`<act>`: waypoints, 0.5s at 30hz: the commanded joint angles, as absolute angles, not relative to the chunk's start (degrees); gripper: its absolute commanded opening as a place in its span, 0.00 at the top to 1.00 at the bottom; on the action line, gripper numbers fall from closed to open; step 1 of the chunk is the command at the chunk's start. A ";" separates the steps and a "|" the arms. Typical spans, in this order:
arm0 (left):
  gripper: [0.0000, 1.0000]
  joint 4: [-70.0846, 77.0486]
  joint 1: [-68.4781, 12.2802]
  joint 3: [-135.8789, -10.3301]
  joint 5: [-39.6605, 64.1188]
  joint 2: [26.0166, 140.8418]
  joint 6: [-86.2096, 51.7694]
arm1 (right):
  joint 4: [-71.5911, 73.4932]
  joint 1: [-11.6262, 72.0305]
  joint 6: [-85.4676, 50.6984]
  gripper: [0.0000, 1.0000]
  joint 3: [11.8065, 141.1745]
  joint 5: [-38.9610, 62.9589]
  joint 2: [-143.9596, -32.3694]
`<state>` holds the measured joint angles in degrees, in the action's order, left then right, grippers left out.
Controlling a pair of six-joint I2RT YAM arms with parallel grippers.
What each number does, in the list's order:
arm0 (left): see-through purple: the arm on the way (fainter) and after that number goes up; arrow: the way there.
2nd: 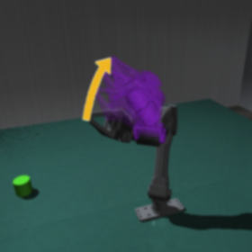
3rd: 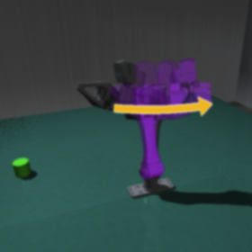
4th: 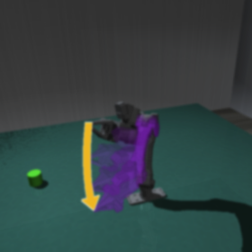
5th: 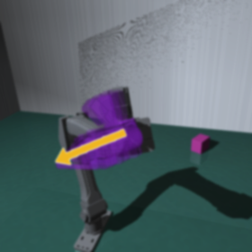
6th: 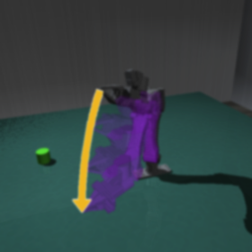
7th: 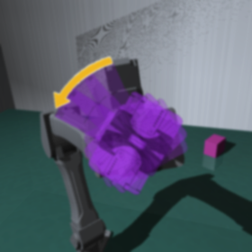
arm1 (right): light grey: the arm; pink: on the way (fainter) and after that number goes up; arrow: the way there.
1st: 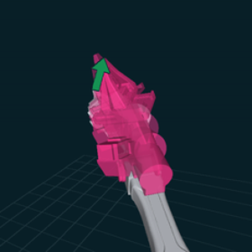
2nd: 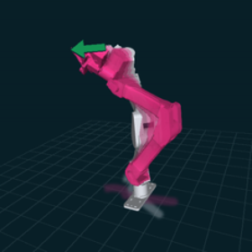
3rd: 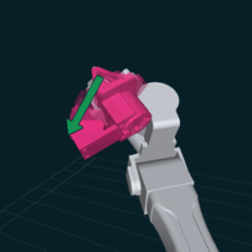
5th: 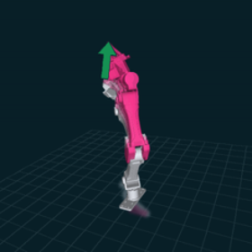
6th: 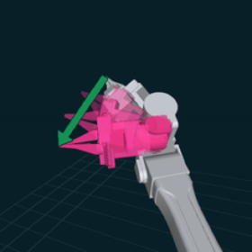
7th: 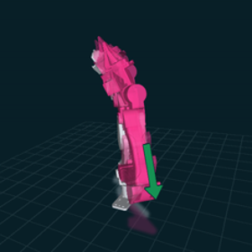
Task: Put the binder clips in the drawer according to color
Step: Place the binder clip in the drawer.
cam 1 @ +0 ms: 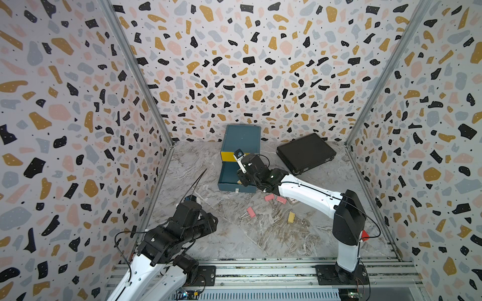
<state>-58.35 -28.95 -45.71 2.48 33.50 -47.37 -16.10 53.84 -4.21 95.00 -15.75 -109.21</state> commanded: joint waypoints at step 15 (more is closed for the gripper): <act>0.44 -58.78 -29.10 -48.99 1.76 33.57 -47.50 | -43.70 50.97 -34.77 0.20 79.20 -32.94 -79.45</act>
